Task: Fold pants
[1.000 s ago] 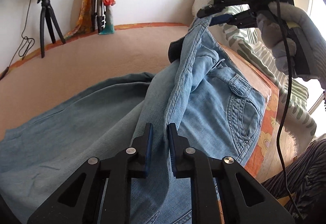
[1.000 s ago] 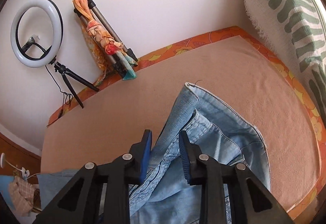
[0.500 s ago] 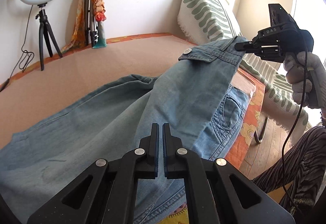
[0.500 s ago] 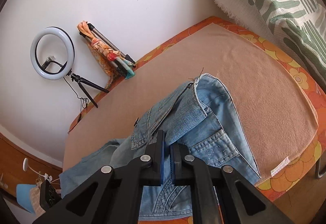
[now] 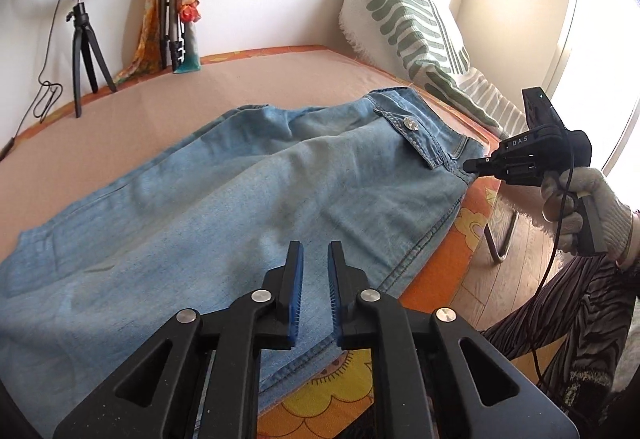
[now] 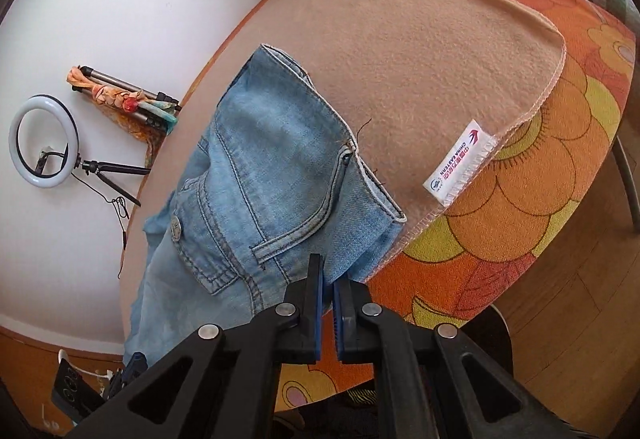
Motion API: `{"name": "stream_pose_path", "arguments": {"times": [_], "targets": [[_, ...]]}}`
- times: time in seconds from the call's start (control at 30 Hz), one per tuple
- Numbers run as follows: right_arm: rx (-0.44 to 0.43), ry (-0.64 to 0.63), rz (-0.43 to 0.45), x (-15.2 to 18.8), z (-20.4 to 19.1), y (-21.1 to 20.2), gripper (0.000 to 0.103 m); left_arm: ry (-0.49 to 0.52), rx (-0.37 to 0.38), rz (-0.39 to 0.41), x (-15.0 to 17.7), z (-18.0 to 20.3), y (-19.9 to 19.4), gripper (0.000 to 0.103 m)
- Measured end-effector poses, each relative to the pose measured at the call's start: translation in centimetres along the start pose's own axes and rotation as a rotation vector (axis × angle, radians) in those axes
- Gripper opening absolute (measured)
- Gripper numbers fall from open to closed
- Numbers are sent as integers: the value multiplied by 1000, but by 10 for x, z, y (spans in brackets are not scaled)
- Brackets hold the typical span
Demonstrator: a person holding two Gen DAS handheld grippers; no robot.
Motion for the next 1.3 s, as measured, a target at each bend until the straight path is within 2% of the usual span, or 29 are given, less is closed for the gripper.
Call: {"name": "stream_pose_path", "arguments": {"times": [0.03, 0.07, 0.1, 0.13, 0.2, 0.3, 0.4, 0.5, 0.57, 0.67, 0.8, 0.87, 0.97, 1.2, 1.27, 1.3], "targets": [[5, -19, 12, -1, -3, -4, 2, -6, 4, 1, 1, -2, -2, 28], [1, -24, 17, -2, -4, -6, 3, -13, 12, -2, 2, -4, -3, 31], [4, -22, 20, -4, -4, -8, 10, -18, 22, -7, 3, -5, -4, 35], [17, -21, 26, -5, -2, -9, 13, -17, 29, -15, 6, -5, -5, 36], [25, -8, 17, -3, 3, -11, 30, -9, 20, -21, 11, -9, -11, 36], [24, -32, 28, 4, 3, -16, 32, -10, 16, -32, 18, -21, -26, 36], [115, -189, 89, 13, -13, -26, 37, -36, -21, -18, 23, -45, -49, 36], [179, -407, 142, 28, -44, -34, 37, -37, -54, -3, 33, -66, -75, 36], [173, -578, 153, 45, -74, -35, 39, -2, -90, -19, 43, -74, -84, 36], [71, -842, 47, 86, -121, -20, 41, 57, -123, -73, 61, -74, -86, 36], [34, -1180, -39, 139, -157, 2, 45, 134, -116, -132, 77, -59, -76, 36], [8, -1278, -89, 158, -166, 14, 45, 158, -115, -152, 82, -53, -68, 36], [-28, -1375, -157, 182, -171, 31, 45, 156, -111, -174, 88, -51, -59, 36], [33, -1528, -177, 204, -170, 54, 42, 157, -151, -189, 91, -60, -52, 36], [14, -1496, -193, 202, -170, 53, 42, 138, -150, -184, 92, -65, -52, 29], [0, -1479, -199, 200, -170, 52, 42, 128, -144, -183, 92, -67, -52, 21]]}}
Point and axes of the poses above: each gripper's, at about its wrist camera, not at the fingertips, and y roughly the way its jaws point, z to its right, x to its underside, the point moved 8 cm from there along y, roughly the way its jaws point, and after that the axes turned 3 degrees about y, right-handed, at the moved point
